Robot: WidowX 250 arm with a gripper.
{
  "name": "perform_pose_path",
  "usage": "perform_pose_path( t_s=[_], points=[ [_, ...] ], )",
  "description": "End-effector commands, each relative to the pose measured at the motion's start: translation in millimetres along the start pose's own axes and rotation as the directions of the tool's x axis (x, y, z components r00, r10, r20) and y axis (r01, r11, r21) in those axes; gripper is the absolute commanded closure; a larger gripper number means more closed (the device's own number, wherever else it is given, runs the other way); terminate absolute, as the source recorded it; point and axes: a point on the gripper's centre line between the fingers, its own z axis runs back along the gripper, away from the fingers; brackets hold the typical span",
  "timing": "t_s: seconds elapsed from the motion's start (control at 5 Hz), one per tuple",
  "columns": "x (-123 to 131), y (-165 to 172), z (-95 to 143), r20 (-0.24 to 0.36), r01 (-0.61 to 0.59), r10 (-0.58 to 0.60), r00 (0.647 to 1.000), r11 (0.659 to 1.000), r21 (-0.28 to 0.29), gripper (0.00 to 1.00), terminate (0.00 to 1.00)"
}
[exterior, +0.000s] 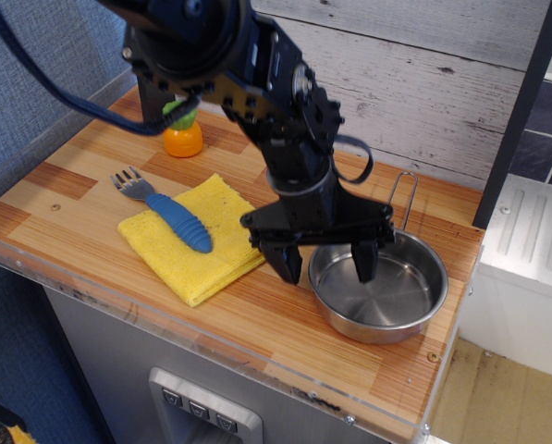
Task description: Move pot above blue fork on top of yellow cloth
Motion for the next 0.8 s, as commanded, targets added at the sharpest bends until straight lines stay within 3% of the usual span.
perform_pose_path(
  t_s=[0.0, 0.6],
  points=[
    [3.9, -11.7, -3.8, 0.041, 0.010, -0.010, 0.999, 1.000, 0.000, 1.00, 0.00],
    [0.0, -17.8, 1.6, 0.046, 0.037, -0.036, 0.998, 0.999, -0.019, 1.00, 0.00]
  ],
)
